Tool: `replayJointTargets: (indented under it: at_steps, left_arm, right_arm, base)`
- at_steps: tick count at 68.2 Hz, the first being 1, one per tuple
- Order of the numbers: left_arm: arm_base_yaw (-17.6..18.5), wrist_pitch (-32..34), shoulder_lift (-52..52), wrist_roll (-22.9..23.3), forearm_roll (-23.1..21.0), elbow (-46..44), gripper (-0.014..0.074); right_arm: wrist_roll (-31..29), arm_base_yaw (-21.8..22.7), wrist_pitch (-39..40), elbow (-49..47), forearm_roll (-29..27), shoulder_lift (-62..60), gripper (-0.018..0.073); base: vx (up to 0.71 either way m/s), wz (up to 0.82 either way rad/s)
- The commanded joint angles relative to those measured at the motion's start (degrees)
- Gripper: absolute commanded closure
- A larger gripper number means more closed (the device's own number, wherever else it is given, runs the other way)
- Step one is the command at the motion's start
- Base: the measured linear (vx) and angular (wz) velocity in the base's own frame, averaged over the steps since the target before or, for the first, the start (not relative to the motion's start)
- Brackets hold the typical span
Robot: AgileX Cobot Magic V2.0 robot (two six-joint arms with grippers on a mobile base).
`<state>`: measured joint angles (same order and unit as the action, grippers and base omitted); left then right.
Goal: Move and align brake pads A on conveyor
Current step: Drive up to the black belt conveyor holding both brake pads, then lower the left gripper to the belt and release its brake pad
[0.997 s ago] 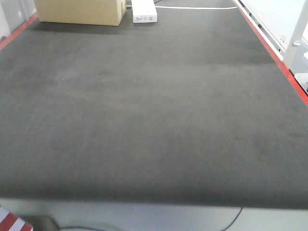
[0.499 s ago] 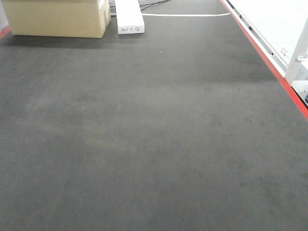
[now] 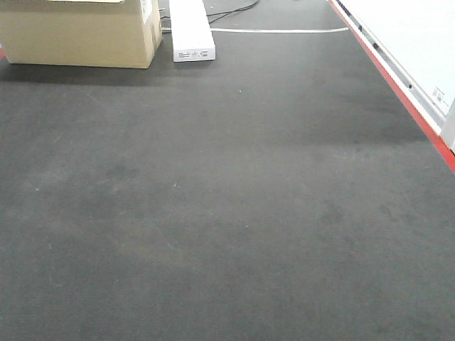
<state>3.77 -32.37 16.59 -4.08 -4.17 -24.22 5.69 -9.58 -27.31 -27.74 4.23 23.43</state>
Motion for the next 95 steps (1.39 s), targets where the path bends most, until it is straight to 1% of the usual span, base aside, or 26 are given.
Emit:
replayJointTargets:
  at_steps: [1,67,81,84,87,91,93,94,95]
  left_arm:
    - [0.13,5.65,0.63,0.62,-0.45,-1.61,0.0603]
    - [0.13,5.65,0.63,0.62,-0.45,-1.61,0.0603]
    - [0.13,6.58,0.63,0.7,-0.45,-1.68,0.0603]
    - [0.13,6.58,0.9,1.85,-0.5,-1.68,0.0603]
    - [0.13,6.7,1.78,4.08,-0.08,-1.86,0.0601]
    - [0.08,6.46,4.51,8.38,2.14,-2.37,0.0599]
    - [0.08,6.2,6.3,10.96,4.17,-2.9,0.0599]
    - [0.08,6.09,7.25,11.44,4.51,-3.19,0.0599]
    - [0.08,5.94,8.79,12.41,5.9,-3.47,0.0599]
  right_arm:
    - [-0.04,0.28,5.53,-1.71,0.48,0.31,0.0564]
    - [-0.04,0.28,5.53,-1.71,0.48,0.31,0.0564]
    - [-0.04,0.28,5.53,-1.71,0.48,0.31,0.0564]
    - [-0.04,0.28,5.53,-1.71,0.48,0.31,0.0564]
    - [-0.04,0.28,5.53,-1.71,0.48,0.31,0.0564]
    - [-0.04,0.28,5.53,-1.71,0.48,0.31,0.0564]
    - [-0.04,0.28,5.53,-1.71,0.48,0.31,0.0564]
    - [-0.04,0.28,5.53,-1.71,0.48,0.31,0.0564]
    - [-0.04,0.28,5.53,-1.71,0.48,0.31,0.0564]
  base:
    - [0.06,0.04]
    - [0.0,0.0]
    - [0.0,0.0]
    - [0.0,0.0]
    - [0.0,0.0]
    - [0.0,0.0]
    - [0.0,0.0]
    - [0.0,0.0]
    - [0.0,0.0]
